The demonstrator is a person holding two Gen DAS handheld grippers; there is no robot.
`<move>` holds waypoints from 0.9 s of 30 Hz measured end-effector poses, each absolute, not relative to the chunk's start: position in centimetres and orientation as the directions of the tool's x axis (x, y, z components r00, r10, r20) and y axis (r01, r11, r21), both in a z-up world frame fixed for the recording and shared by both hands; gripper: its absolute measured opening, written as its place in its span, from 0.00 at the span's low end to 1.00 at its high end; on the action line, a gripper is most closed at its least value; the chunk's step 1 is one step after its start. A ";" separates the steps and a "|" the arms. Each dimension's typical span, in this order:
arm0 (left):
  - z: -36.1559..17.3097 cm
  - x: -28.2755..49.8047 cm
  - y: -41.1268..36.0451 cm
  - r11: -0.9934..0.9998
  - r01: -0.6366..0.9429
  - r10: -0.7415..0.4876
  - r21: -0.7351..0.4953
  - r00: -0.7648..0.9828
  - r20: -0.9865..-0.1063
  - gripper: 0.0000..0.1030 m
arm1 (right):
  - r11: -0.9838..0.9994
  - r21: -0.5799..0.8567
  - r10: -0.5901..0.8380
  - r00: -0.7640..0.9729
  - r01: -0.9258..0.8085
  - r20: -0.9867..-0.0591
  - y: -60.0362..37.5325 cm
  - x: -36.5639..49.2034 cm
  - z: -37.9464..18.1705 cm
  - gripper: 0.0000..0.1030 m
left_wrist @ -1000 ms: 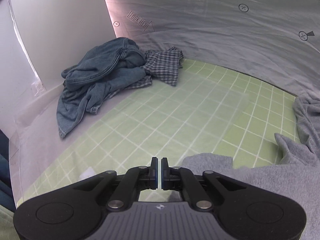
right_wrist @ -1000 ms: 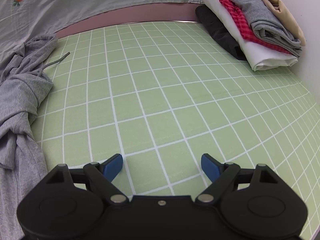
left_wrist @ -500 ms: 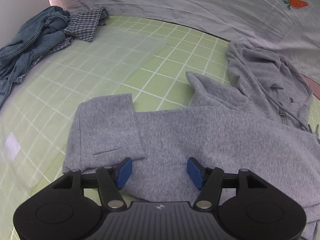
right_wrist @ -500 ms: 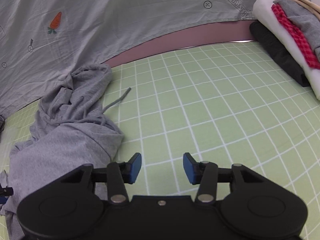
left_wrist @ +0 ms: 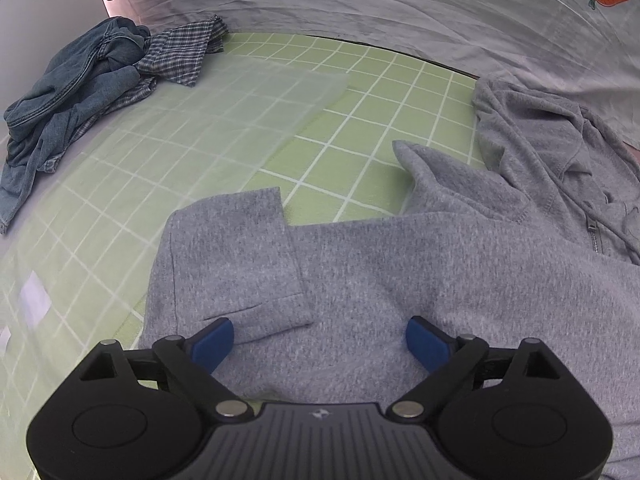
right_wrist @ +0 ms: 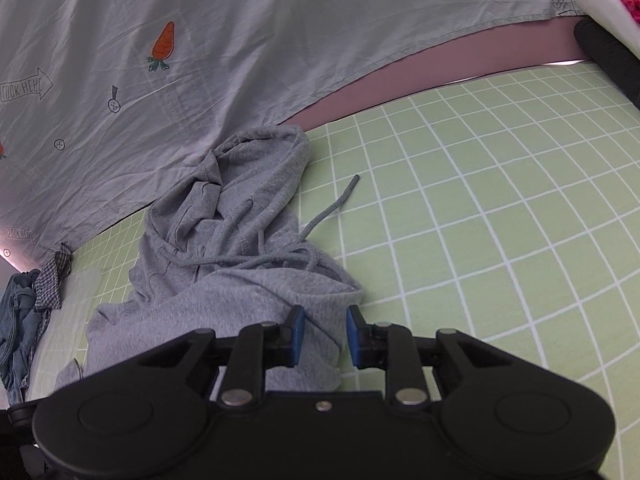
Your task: Fold clothes
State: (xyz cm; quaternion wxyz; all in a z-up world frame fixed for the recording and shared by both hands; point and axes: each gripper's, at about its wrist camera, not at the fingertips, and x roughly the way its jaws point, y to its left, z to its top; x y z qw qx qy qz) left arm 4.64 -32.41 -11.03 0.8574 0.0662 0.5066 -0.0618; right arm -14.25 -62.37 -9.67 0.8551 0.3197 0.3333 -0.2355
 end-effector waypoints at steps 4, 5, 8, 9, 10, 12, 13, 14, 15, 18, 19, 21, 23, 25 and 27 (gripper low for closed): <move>-11.2 4.7 -32.3 0.983 0.176 -0.039 0.053 0.482 -0.875 0.95 | 0.689 0.378 -0.198 0.662 0.618 -0.723 -63.2 -14.1 -10.3 0.02; -11.3 4.8 -32.2 0.983 0.176 -0.040 0.051 0.481 -0.876 0.96 | 0.695 0.372 -0.200 0.663 0.615 -0.721 -63.3 -14.1 -10.3 0.01; -11.4 5.0 -32.0 0.984 0.173 -0.046 0.042 0.476 -0.878 0.98 | 0.722 0.336 -0.218 0.660 0.605 -0.719 -64.0 -14.0 -10.4 0.01; -11.4 5.0 -31.9 0.984 0.173 -0.047 0.041 0.475 -0.879 0.98 | 0.728 0.327 -0.223 0.659 0.603 -0.719 -64.2 -14.0 -10.4 0.00; -11.4 5.0 -31.9 0.984 0.174 -0.048 0.040 0.475 -0.879 0.99 | 0.729 0.324 -0.227 0.659 0.603 -0.717 -64.6 -13.8 -10.4 0.00; -11.4 5.1 -31.9 0.984 0.174 -0.049 0.039 0.474 -0.879 0.99 | 0.733 0.320 -0.235 0.665 0.601 -0.709 -65.5 -13.3 -10.3 0.00; -11.4 5.1 -31.8 0.984 0.173 -0.049 0.038 0.474 -0.879 0.99 | 0.737 0.315 -0.240 0.668 0.597 -0.704 -65.8 -12.9 -10.2 0.00; -11.5 5.1 -31.8 0.984 0.173 -0.050 0.037 0.473 -0.880 1.00 | 0.742 0.311 -0.244 0.671 0.594 -0.700 -66.1 -12.4 -10.1 0.00; -11.5 5.1 -31.8 0.984 0.172 -0.050 0.036 0.473 -0.880 1.00 | 0.747 0.308 -0.245 0.674 0.590 -0.697 -66.2 -12.0 -10.1 0.00; -11.5 5.1 -31.8 0.985 0.168 -0.051 0.033 0.473 -0.879 1.00 | 0.724 0.318 -0.256 0.666 0.612 -0.701 -66.4 -11.5 -10.3 0.01; -11.5 5.0 -31.8 0.985 0.168 -0.051 0.033 0.474 -0.879 1.00 | 0.705 0.327 -0.262 0.660 0.629 -0.705 -66.5 -11.5 -10.4 0.01; -11.5 5.0 -31.8 0.986 0.166 -0.051 0.033 0.475 -0.878 1.00 | 0.655 0.378 -0.256 0.662 0.655 -0.704 -66.6 -12.5 -10.5 0.09; -11.5 4.9 -31.8 0.986 0.164 -0.049 0.034 0.478 -0.877 1.00 | 0.594 0.442 -0.242 0.673 0.672 -0.699 -66.7 -13.9 -10.5 0.17; -11.5 4.9 -31.8 0.986 0.164 -0.050 0.034 0.479 -0.876 1.00 | 0.534 0.504 -0.221 0.688 0.679 -0.691 -66.7 -15.3 -10.5 0.21; -11.5 4.9 -31.8 0.986 0.163 -0.051 0.031 0.479 -0.877 1.00 | 0.517 0.548 -0.178 0.709 0.657 -0.682 -65.7 -16.4 -10.5 0.28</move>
